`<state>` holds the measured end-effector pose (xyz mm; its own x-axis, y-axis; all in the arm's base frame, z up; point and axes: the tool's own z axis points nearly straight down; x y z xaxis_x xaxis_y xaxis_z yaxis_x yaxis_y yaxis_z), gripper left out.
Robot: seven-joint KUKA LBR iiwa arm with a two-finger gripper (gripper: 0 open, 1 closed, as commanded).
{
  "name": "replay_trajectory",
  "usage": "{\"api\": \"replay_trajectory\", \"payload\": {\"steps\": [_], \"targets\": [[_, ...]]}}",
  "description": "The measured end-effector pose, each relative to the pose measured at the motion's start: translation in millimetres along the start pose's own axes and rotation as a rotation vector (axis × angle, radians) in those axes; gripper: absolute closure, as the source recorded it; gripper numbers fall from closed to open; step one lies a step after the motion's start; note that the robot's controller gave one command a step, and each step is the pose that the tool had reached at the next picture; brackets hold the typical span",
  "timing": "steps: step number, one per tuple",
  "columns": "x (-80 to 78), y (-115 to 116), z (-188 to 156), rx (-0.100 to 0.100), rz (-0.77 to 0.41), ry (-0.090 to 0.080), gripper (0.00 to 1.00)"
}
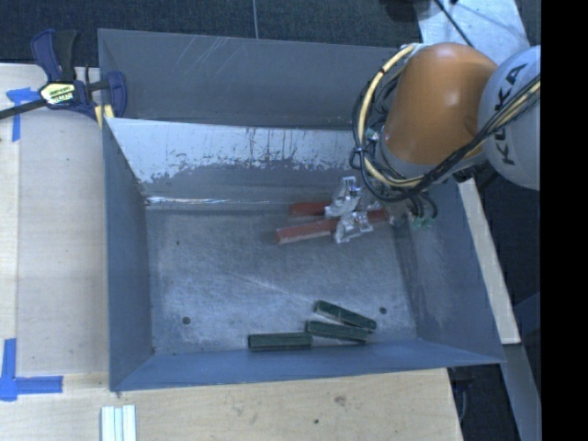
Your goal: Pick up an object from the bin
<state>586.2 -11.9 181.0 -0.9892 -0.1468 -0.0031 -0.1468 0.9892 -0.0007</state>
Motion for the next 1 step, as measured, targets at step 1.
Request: {"api": "replay_trajectory", "payload": {"steps": [1], "targets": [[0.0,0.0,0.0,0.0,0.0,0.0,1.0]]}}
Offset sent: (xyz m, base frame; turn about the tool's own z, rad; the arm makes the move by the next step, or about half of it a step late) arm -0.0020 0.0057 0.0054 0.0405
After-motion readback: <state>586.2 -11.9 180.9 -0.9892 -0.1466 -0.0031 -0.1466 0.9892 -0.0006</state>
